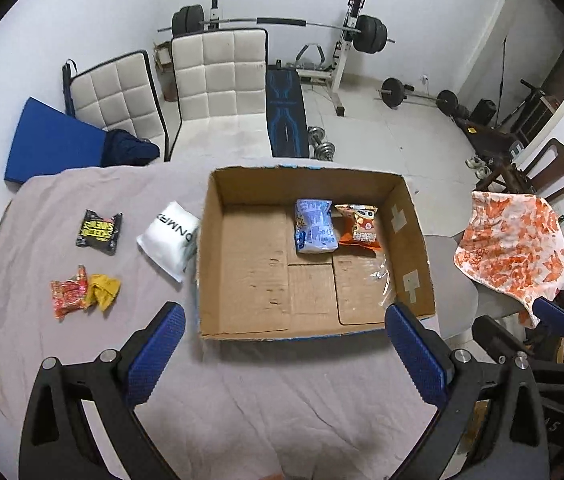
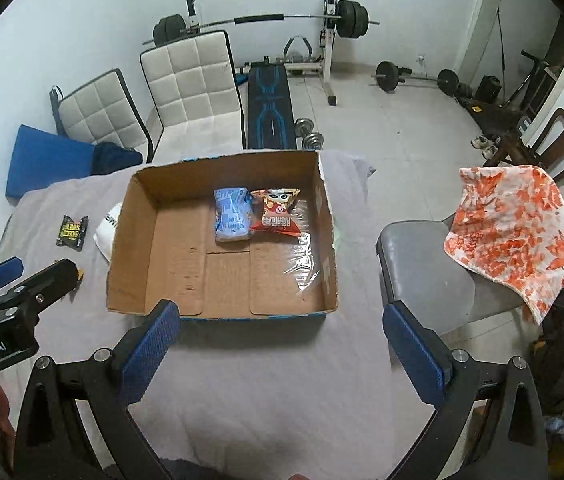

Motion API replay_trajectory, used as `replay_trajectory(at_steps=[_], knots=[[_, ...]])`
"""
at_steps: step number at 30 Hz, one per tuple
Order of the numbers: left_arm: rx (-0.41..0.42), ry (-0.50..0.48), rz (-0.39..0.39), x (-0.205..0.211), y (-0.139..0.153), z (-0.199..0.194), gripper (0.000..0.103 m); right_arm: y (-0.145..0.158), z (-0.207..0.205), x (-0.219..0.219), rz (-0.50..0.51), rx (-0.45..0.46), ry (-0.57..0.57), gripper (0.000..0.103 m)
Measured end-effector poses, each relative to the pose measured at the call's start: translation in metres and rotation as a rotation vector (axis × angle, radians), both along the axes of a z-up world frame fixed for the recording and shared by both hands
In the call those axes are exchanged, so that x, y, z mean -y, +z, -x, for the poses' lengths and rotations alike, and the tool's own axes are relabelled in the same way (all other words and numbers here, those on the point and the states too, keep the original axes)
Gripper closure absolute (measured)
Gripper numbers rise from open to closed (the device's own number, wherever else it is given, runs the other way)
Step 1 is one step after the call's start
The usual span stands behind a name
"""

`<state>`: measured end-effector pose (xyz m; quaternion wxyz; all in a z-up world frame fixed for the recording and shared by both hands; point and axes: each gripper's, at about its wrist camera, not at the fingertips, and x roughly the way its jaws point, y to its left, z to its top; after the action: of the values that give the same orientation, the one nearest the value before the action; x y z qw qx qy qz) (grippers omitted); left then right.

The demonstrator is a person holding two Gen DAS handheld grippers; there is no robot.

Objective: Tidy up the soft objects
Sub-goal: 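Withdraw both tools from the box toward the remaining packets, then grasp the red floral packet with the left tool while the right tool grasps the yellow packet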

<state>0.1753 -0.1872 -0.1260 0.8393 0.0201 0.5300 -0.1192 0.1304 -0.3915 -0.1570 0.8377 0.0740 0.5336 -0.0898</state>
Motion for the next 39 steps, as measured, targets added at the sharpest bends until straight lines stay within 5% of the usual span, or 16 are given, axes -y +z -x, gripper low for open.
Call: replay_trajectory(at_steps=[15, 24, 31, 39], knots=[[0.008, -0.044, 0.021, -0.037, 0.017, 0.009, 0.000, 0.035, 0.027, -0.025, 0.007, 0.011, -0.038, 0.000], [0.005, 0.112, -0.002, -0.150, 0.013, -0.022, 0.000, 0.034, -0.020, -0.109, -0.037, 0.020, 0.048, 0.000], [-0.070, 0.265, -0.069, -0.261, -0.020, -0.053, 0.000, -0.005, -0.089, -0.213, -0.111, -0.049, 0.225, 0.000], [-0.267, 0.356, -0.059, -0.353, -0.110, -0.094, 0.000, -0.083, -0.168, -0.313, -0.105, -0.198, 0.374, 0.000]])
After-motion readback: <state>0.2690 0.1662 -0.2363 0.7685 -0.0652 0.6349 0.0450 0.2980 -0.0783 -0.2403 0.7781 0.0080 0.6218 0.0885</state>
